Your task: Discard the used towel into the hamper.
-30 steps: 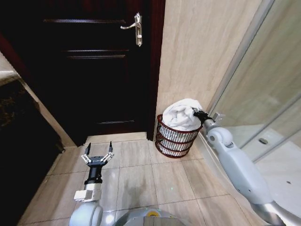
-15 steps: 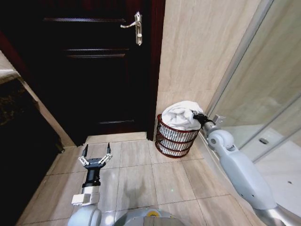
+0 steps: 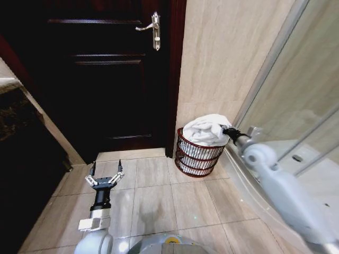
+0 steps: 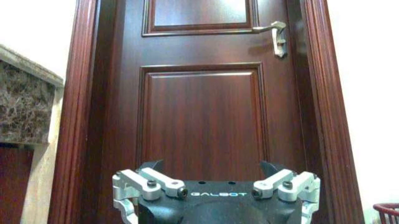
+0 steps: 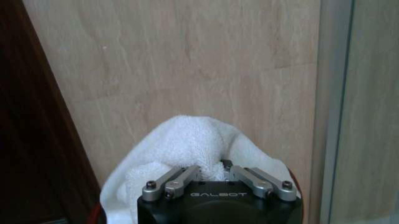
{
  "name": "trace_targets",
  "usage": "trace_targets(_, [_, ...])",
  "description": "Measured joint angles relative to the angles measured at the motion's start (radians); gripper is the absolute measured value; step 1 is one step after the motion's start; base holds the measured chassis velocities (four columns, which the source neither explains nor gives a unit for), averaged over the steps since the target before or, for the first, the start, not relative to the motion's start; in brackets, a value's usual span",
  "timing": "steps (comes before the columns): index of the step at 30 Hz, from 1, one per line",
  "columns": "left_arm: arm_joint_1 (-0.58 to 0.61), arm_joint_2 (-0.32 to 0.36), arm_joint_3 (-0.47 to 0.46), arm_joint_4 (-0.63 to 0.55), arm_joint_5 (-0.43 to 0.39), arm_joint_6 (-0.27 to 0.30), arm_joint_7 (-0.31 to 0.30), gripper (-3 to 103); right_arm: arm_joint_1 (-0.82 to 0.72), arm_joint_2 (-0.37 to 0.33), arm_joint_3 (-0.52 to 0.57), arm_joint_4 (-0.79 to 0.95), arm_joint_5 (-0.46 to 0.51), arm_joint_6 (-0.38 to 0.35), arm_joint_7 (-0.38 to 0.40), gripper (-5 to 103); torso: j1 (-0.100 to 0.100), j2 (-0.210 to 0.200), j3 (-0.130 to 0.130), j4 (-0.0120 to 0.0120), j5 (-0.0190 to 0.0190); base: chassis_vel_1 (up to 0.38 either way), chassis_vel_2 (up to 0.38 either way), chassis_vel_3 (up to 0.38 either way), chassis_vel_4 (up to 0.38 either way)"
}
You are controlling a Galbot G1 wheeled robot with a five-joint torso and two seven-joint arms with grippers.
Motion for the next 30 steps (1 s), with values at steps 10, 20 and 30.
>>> trace_targets(10, [-0.012,-0.003,-0.005,0.019,-0.01,-0.003,0.0,100,0.243,-0.144,-0.195,-0.075,0.424,-0.086,0.082,10,0.0,0.0,0.002,0.0003,0.0003,0.0,0.0,0.0,0.0])
trace_targets(20, [-0.02,-0.008,-0.019,0.044,-0.026,-0.016,0.001,100,0.313,-0.045,-0.421,-0.232,0.322,-0.081,0.085,9,0.0,0.0,0.003,0.0003,-0.0004,0.0,0.0,0.0,0.0])
trace_targets(30, [-0.012,-0.022,-0.043,0.074,-0.044,-0.047,0.009,100,0.405,0.071,-0.523,-0.429,0.188,-0.078,0.033,9,0.0,0.001,0.004,0.0003,-0.0003,0.0,0.0,0.0,0.0])
